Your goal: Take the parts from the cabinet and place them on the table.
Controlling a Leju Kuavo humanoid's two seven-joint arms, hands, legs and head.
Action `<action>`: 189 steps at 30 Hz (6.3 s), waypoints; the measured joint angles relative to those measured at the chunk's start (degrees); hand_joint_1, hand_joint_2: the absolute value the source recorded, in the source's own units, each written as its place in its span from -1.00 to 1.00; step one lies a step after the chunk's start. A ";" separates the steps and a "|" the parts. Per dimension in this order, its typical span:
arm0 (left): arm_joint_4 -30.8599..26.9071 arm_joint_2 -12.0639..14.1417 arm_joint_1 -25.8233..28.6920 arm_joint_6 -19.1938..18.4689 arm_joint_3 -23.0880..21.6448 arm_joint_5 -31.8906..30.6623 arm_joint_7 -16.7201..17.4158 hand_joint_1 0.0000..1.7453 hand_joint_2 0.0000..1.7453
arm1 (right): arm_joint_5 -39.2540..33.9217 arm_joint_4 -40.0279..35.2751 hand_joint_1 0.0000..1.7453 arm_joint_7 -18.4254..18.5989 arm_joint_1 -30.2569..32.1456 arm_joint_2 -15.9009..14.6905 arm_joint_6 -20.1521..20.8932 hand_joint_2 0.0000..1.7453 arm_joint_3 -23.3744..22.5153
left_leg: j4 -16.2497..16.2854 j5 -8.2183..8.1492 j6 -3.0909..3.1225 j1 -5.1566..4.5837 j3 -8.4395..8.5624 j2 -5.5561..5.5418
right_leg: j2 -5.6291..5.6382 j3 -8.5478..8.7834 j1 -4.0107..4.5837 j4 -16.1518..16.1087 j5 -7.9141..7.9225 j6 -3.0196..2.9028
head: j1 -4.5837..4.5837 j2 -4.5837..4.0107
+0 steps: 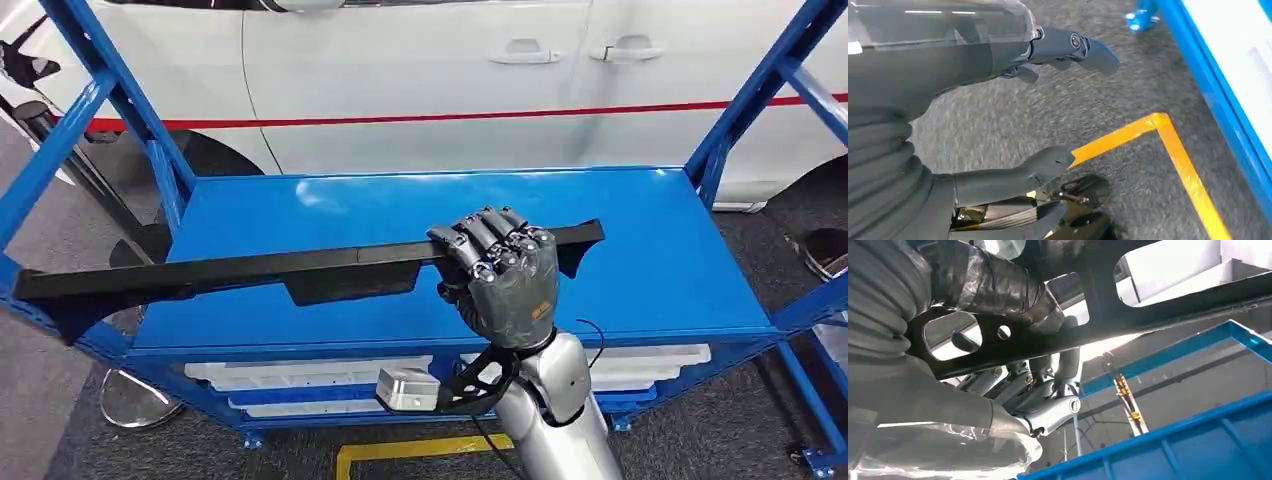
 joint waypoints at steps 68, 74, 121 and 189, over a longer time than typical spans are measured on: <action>-0.04 -2.60 -2.01 -0.92 1.51 -5.86 7.47 -1.00 1.00 | -5.55 1.31 1.00 -2.80 -0.36 4.57 0.00 1.00 1.94 | -0.22 2.75 -0.37 -0.21 -3.28 0.75 | -0.06 4.42 -0.75 -0.38 3.00 0.80 | 0.02 0.00; -0.09 -2.62 -2.01 -1.83 1.35 -6.60 7.63 -1.00 1.00 | -3.78 1.42 1.00 -2.51 -0.28 4.68 0.00 1.00 1.92 | 0.46 4.70 -2.53 0.13 -4.60 0.50 | -0.08 7.20 -0.28 -7.28 1.65 -1.84 | 0.00 0.00; -0.50 -2.30 -2.17 -1.73 1.48 -7.91 8.61 -1.00 1.00 | -3.85 1.72 1.00 -1.46 -0.62 4.92 -0.02 1.00 1.92 | -3.50 -1.55 -1.19 0.06 5.43 0.70 | -0.19 -1.33 -0.03 -7.31 7.80 -0.66 | -0.18 0.00; -0.70 -2.45 -5.71 -3.76 1.31 -12.83 10.42 -1.00 1.00 | 0.15 -0.35 1.00 0.50 -0.02 2.45 -0.02 1.00 2.08 | -2.79 3.02 -0.12 -0.86 -1.05 1.16 | -0.25 -3.24 -0.61 8.61 3.50 -0.09 | -0.11 0.00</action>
